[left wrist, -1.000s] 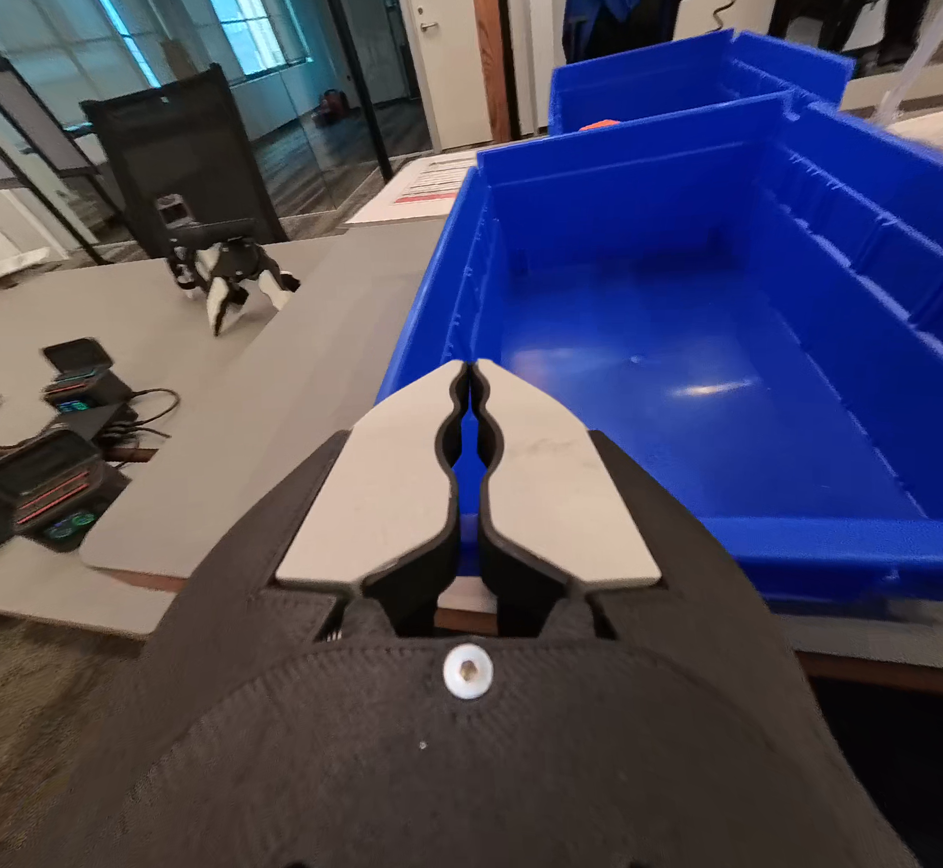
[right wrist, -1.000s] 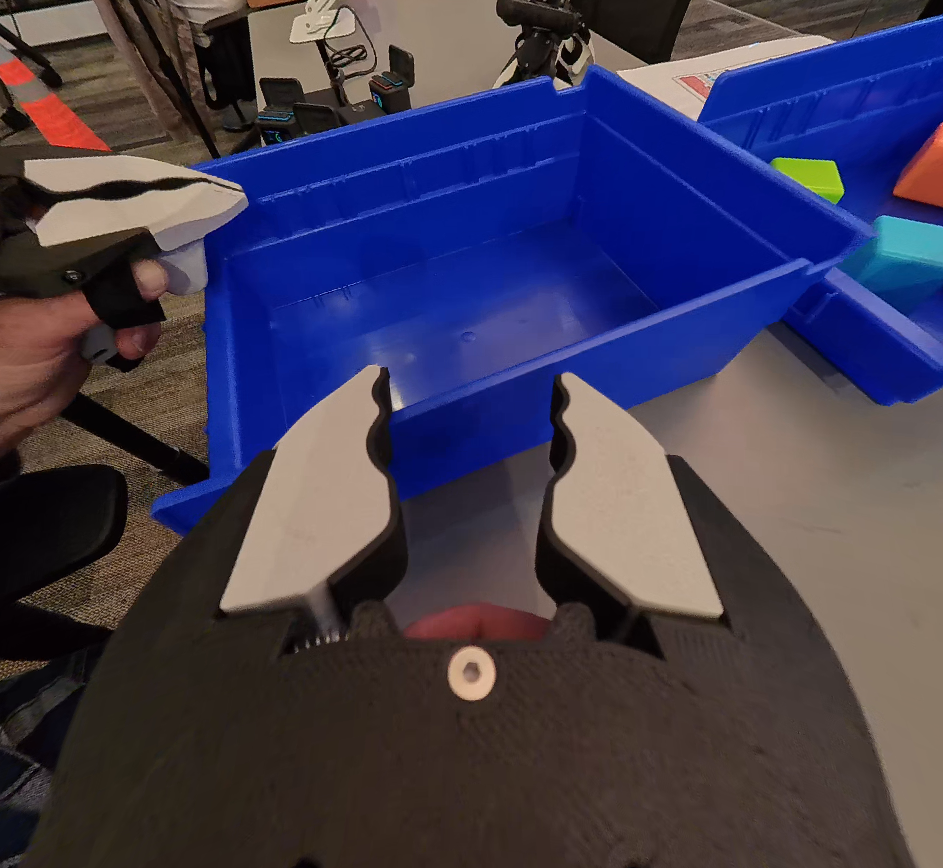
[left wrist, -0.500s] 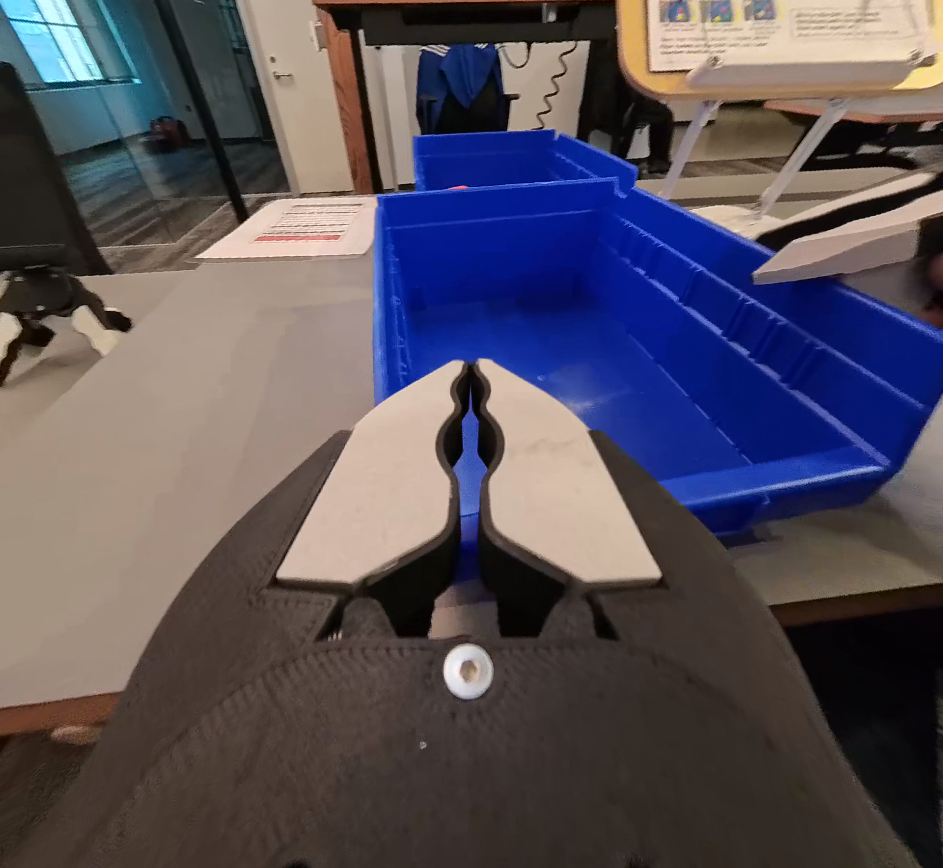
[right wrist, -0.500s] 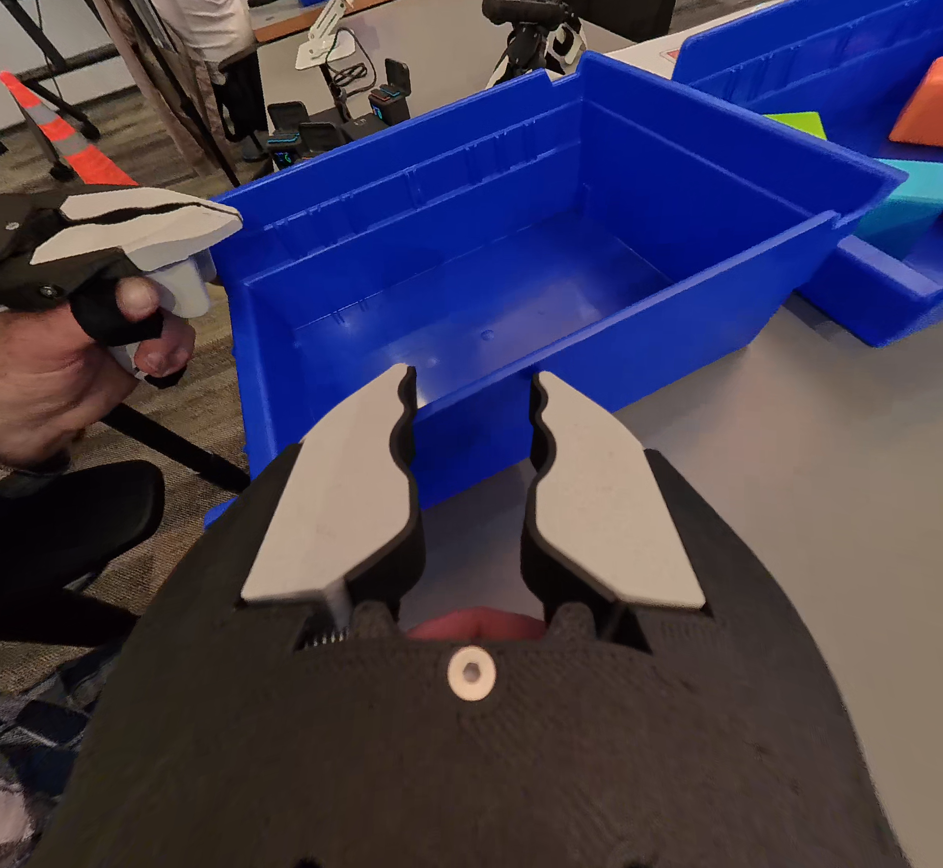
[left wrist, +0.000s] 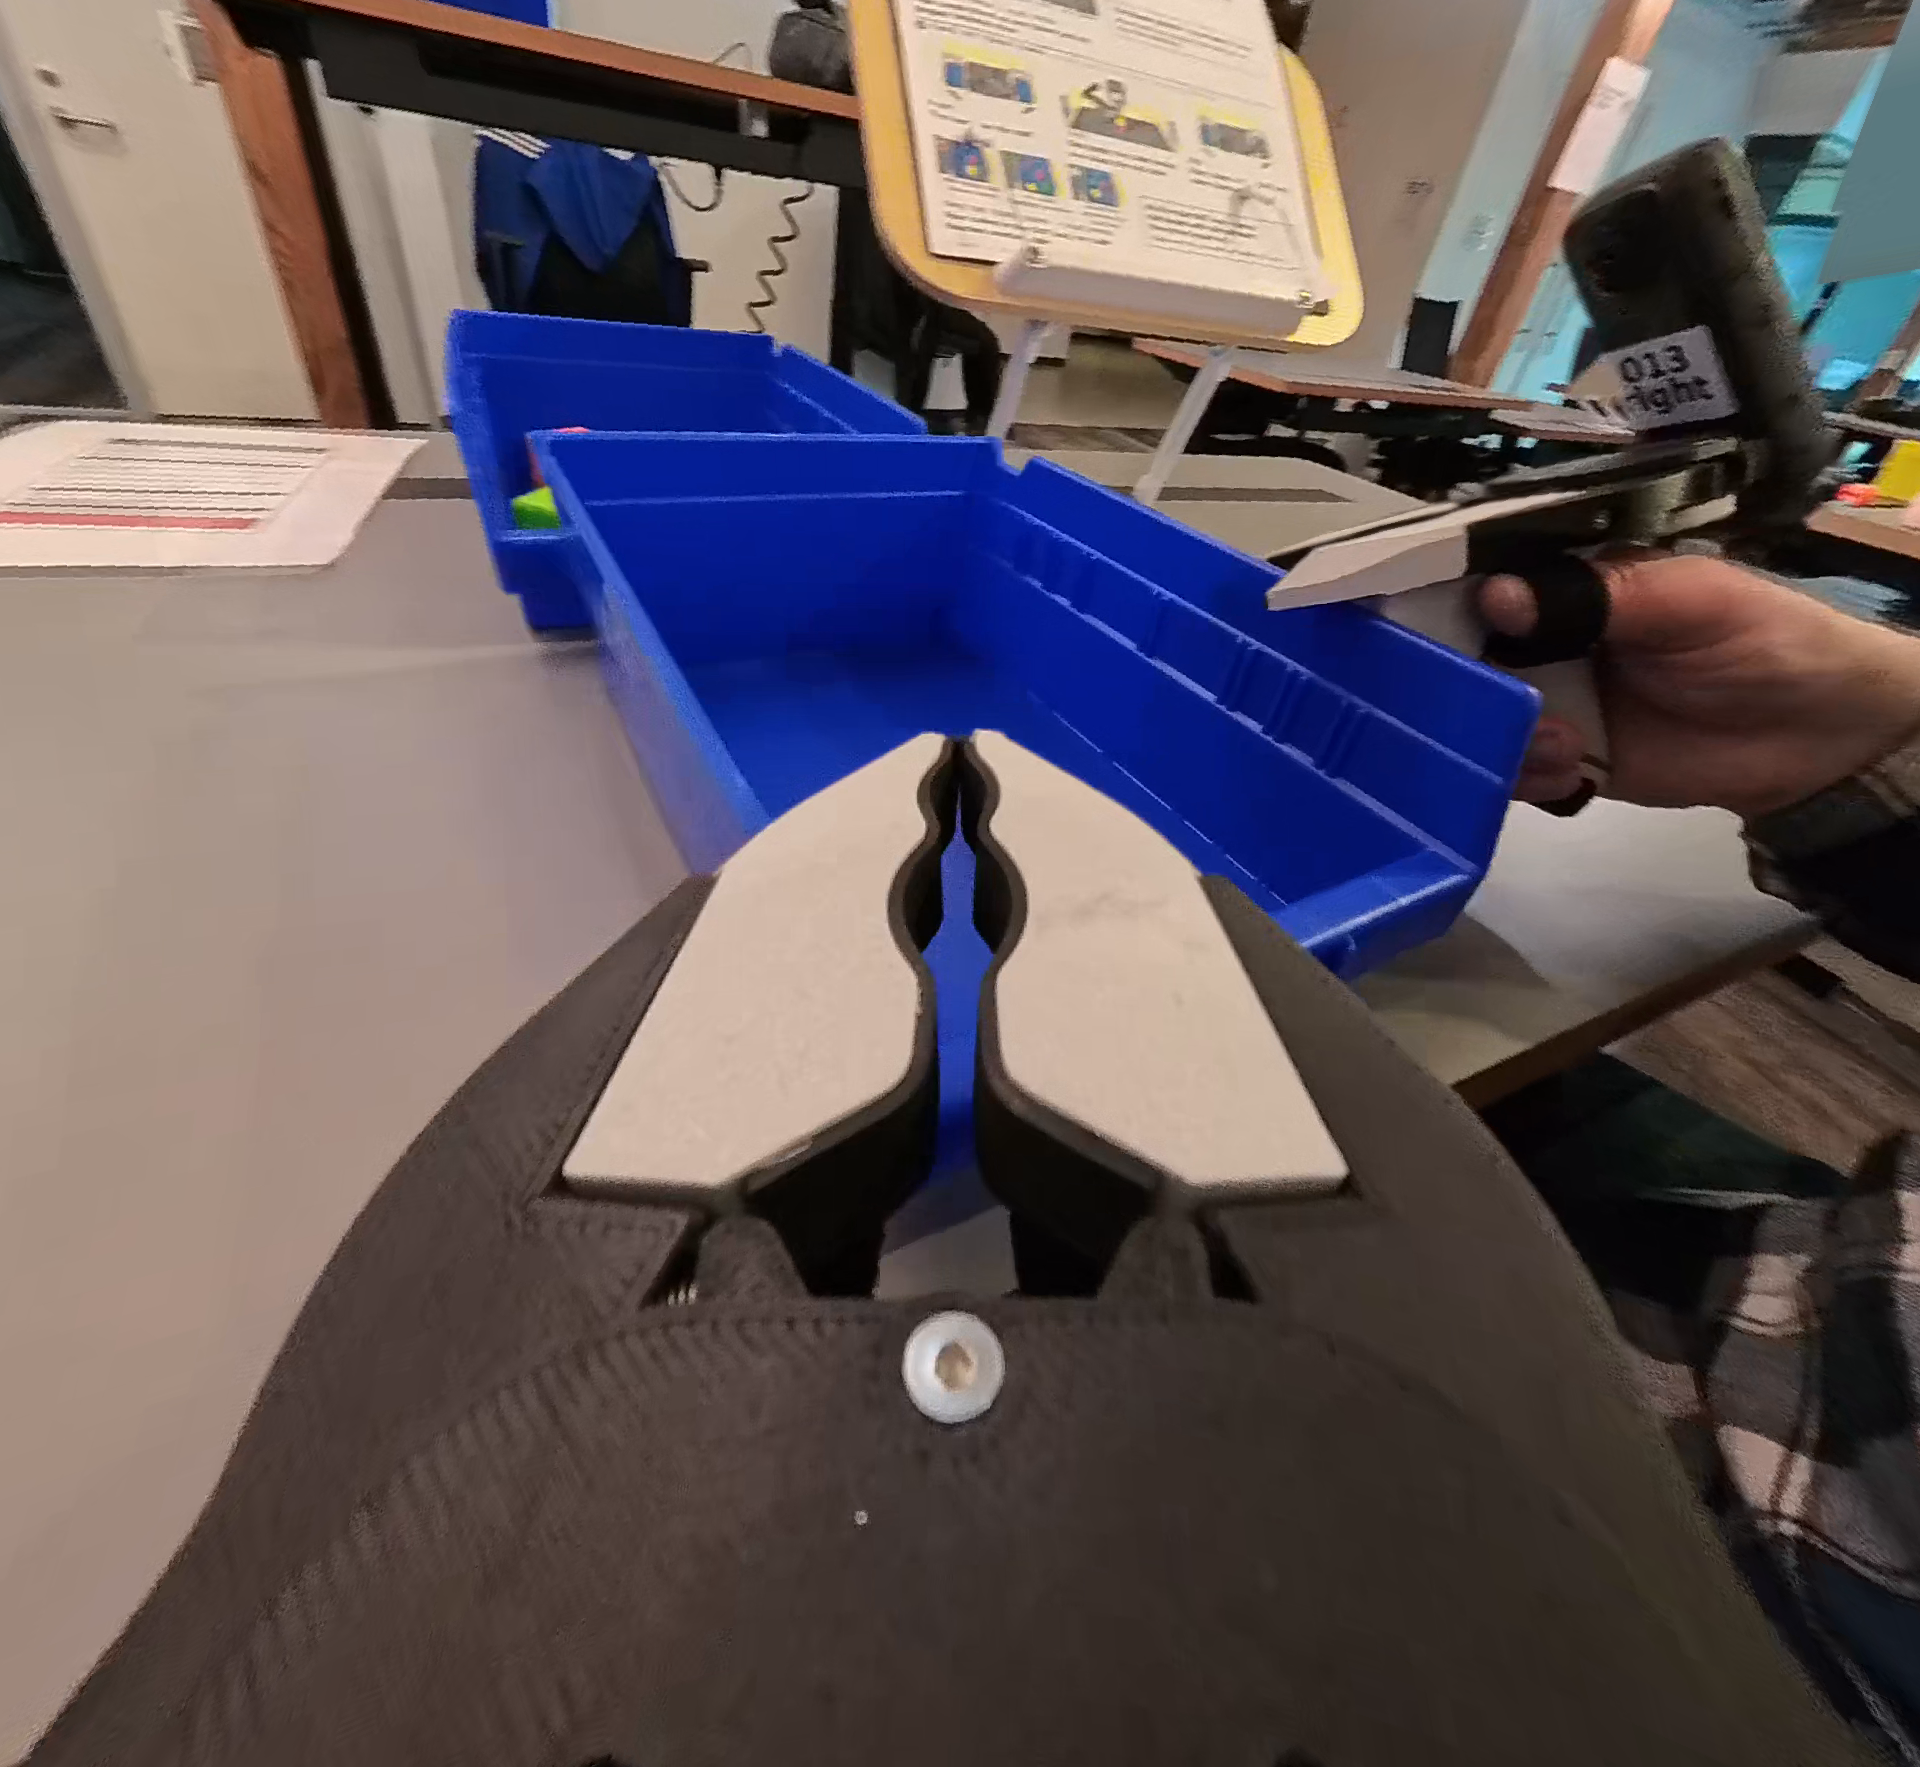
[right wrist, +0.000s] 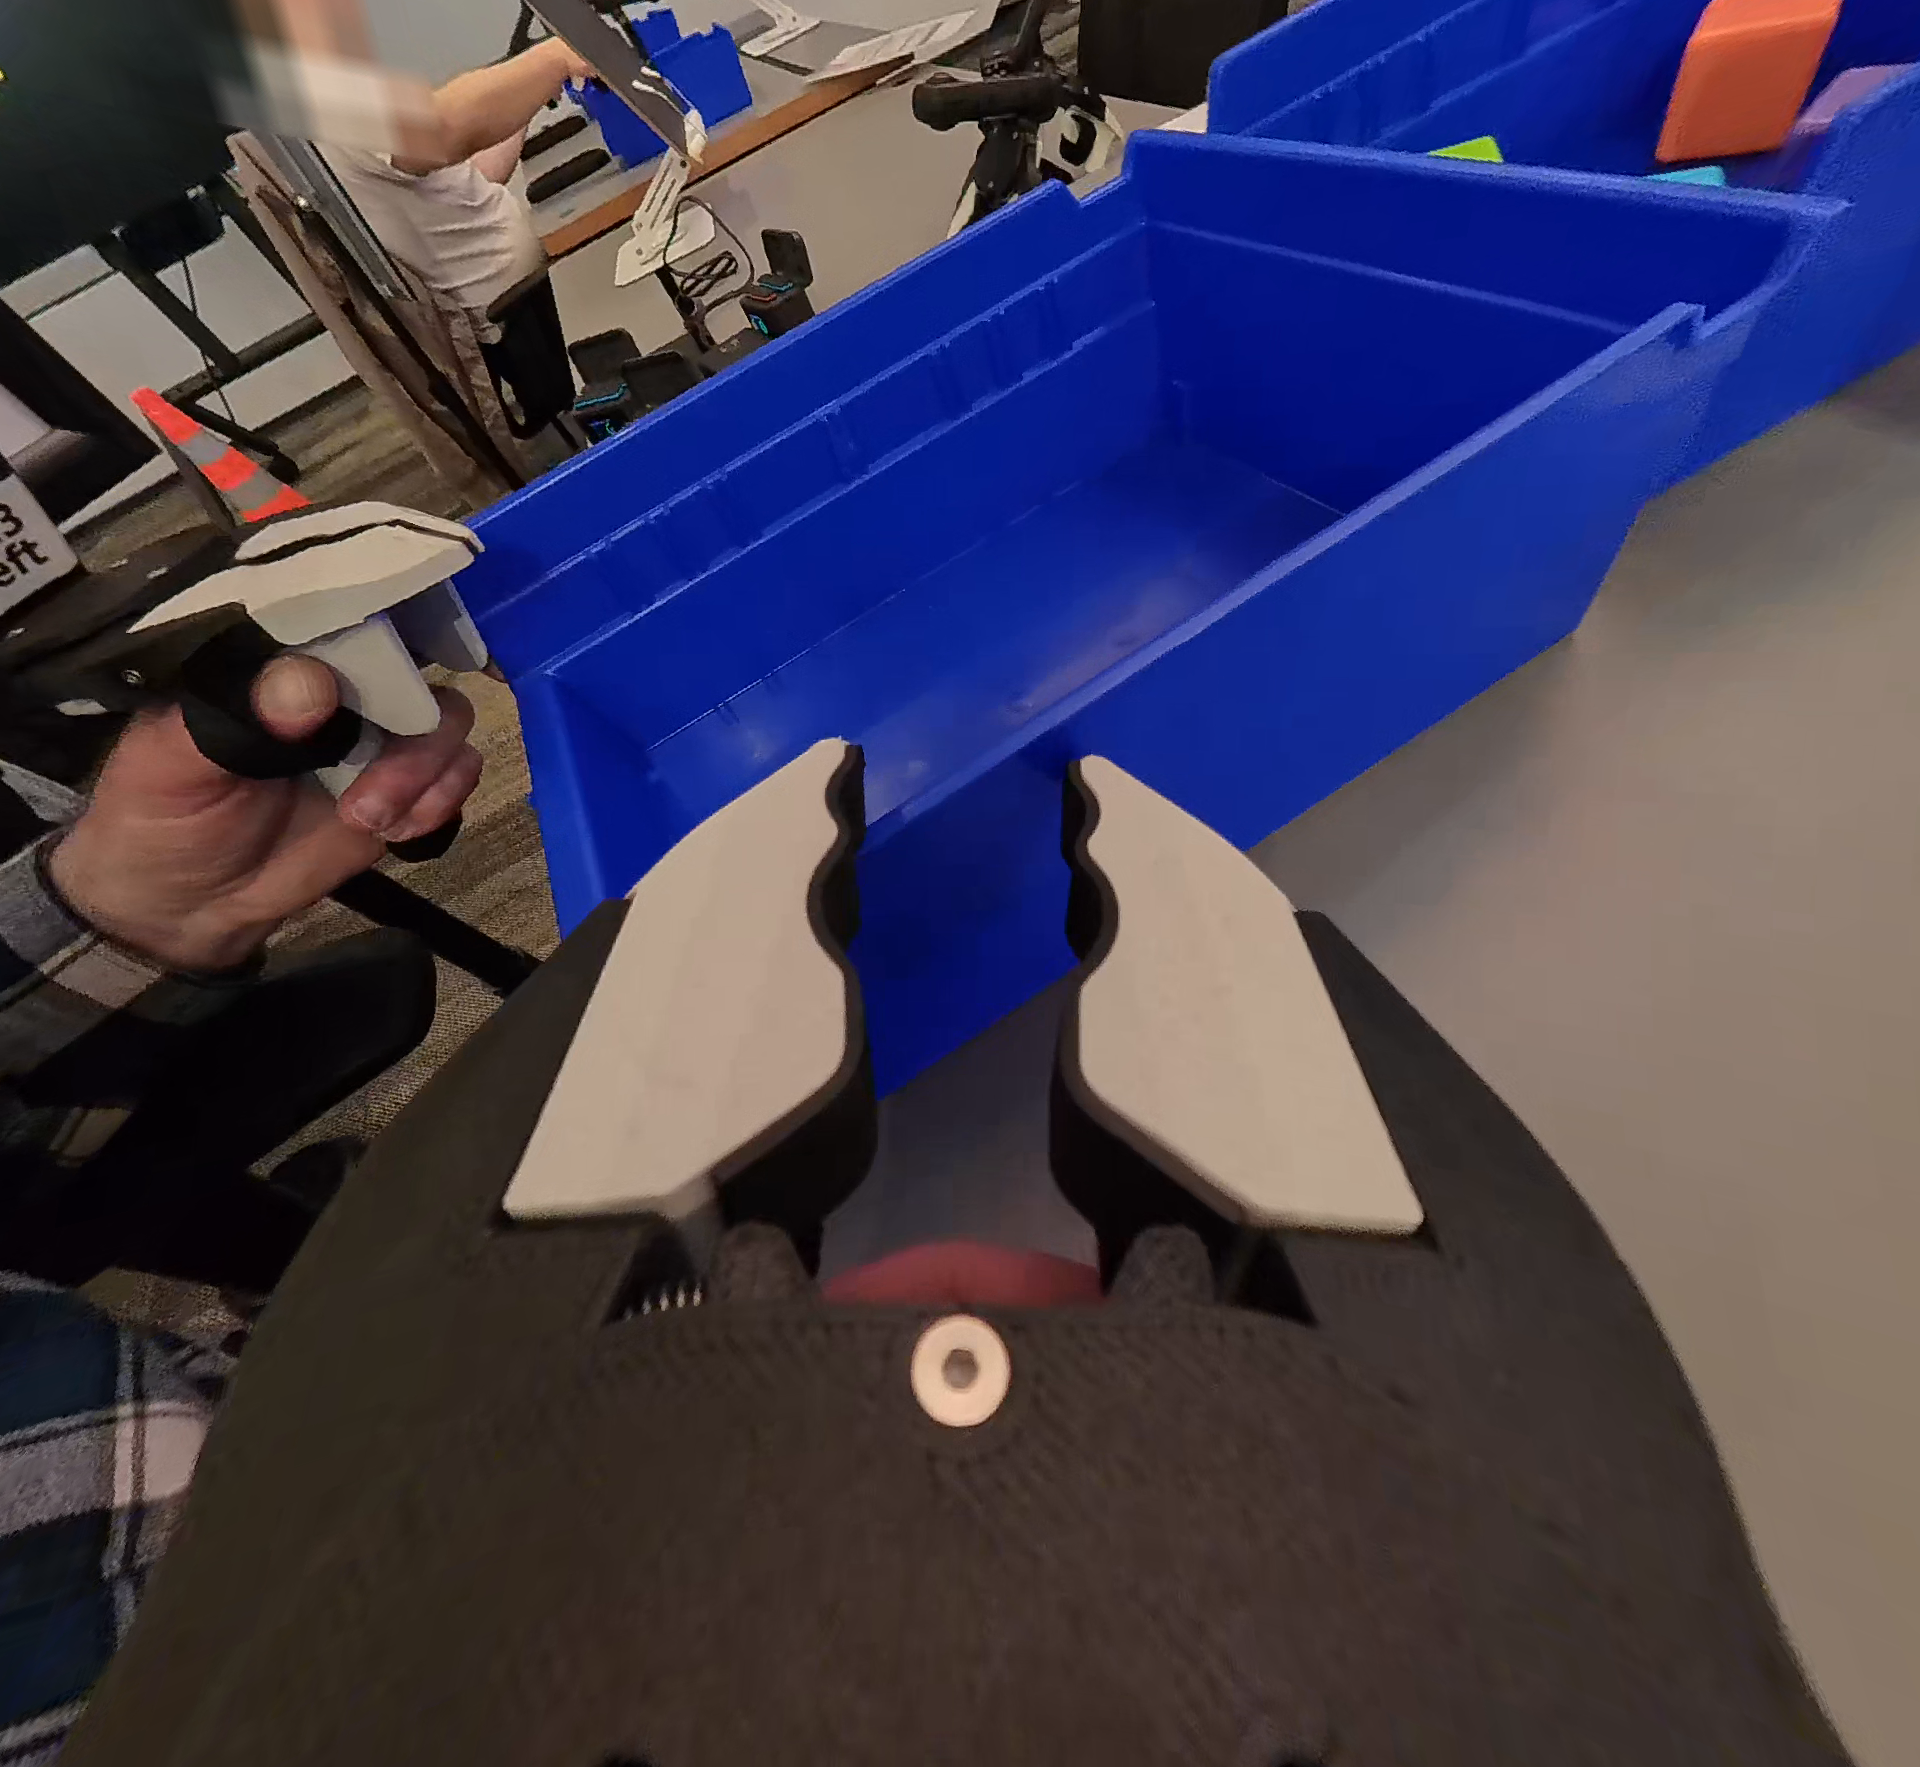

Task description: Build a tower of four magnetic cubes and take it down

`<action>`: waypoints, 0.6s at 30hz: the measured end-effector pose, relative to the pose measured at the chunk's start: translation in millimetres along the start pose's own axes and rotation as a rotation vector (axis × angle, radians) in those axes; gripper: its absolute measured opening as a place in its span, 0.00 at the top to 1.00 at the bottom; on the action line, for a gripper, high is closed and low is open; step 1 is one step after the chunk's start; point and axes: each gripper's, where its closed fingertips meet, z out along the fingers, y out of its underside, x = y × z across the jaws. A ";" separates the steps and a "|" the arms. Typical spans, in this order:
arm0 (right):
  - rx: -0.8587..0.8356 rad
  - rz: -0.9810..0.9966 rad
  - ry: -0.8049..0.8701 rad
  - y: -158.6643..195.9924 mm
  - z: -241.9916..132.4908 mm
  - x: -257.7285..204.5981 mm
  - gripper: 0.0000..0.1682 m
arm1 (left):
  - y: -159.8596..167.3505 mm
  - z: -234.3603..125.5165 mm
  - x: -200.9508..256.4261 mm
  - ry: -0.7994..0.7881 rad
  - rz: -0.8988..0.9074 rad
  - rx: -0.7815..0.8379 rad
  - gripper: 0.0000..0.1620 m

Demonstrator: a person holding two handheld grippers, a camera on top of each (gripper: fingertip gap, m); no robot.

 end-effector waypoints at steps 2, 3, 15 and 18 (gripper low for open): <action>0.003 0.005 0.007 2.6 -11.3 3.8 0.78 | 1.4 3.9 12.2 0.053 -0.005 -0.006 1.00; 0.005 0.007 0.009 3.9 -16.9 5.6 0.78 | 1.9 6.0 17.9 0.074 -0.008 -0.009 1.00; 0.030 0.047 0.102 19.7 -96.4 40.5 0.80 | 8.9 50.9 87.9 0.266 -0.013 -0.047 1.00; 0.029 0.058 0.139 23.1 -119.4 53.8 0.80 | 11.0 67.4 107.9 0.319 -0.018 -0.056 1.00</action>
